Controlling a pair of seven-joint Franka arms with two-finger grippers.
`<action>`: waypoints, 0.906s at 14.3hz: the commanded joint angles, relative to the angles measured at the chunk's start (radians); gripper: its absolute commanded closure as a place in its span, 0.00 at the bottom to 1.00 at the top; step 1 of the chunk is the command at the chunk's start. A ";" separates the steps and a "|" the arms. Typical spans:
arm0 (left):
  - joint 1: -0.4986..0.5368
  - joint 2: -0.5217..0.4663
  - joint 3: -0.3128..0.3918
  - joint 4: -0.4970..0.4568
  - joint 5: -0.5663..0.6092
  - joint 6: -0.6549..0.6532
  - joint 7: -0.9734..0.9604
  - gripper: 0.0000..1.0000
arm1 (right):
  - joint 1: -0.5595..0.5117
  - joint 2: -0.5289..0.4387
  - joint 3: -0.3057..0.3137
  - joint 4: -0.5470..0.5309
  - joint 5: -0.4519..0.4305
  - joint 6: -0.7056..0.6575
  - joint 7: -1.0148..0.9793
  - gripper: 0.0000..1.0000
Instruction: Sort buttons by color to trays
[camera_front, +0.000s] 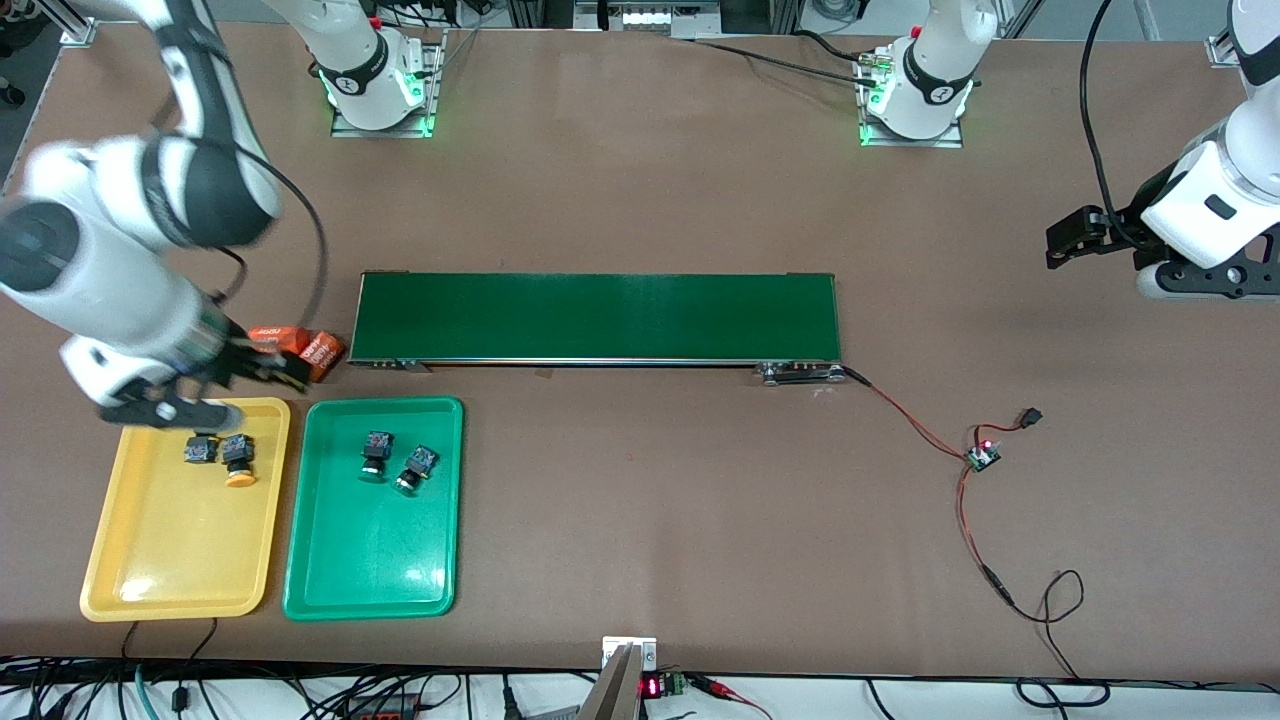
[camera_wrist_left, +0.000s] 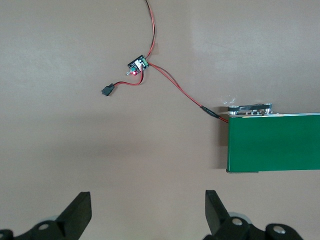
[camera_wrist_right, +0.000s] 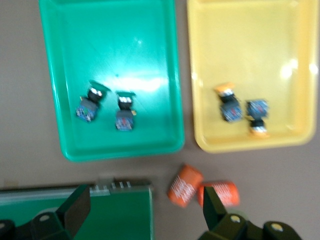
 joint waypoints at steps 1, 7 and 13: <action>0.001 -0.015 -0.003 -0.005 0.000 -0.010 0.013 0.00 | -0.044 -0.177 0.012 -0.089 0.018 -0.114 -0.026 0.00; 0.001 -0.015 -0.003 -0.003 0.000 -0.009 0.014 0.00 | -0.058 -0.299 0.012 -0.158 0.025 -0.170 -0.057 0.00; 0.001 -0.015 -0.003 -0.003 0.000 -0.010 0.014 0.00 | -0.056 -0.264 0.018 -0.120 0.154 -0.158 -0.039 0.00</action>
